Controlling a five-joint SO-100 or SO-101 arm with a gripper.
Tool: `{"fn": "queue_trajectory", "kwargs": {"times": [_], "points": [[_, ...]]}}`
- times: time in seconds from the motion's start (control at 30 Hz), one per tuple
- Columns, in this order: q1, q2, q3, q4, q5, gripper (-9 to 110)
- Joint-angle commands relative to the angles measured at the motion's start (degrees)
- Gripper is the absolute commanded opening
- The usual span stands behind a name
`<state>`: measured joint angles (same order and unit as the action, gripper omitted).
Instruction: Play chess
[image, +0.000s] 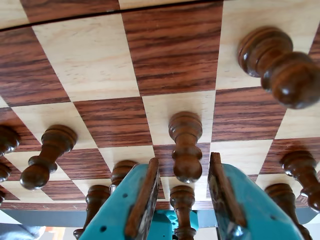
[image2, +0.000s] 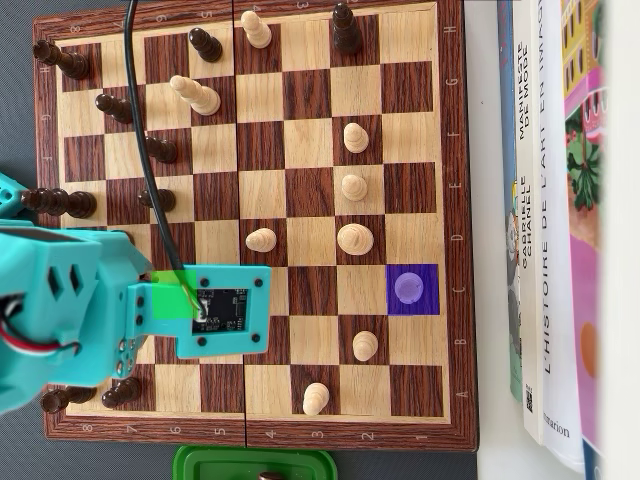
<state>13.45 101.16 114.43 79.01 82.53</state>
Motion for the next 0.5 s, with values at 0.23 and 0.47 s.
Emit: {"fn": "queue_trajectory", "kwargs": {"times": [0.23,0.47], "points": [[1.6,-2.0,-3.9,-0.4,-0.1,15],[1.6,-2.1,-3.9,-0.5,0.3,15]]}}
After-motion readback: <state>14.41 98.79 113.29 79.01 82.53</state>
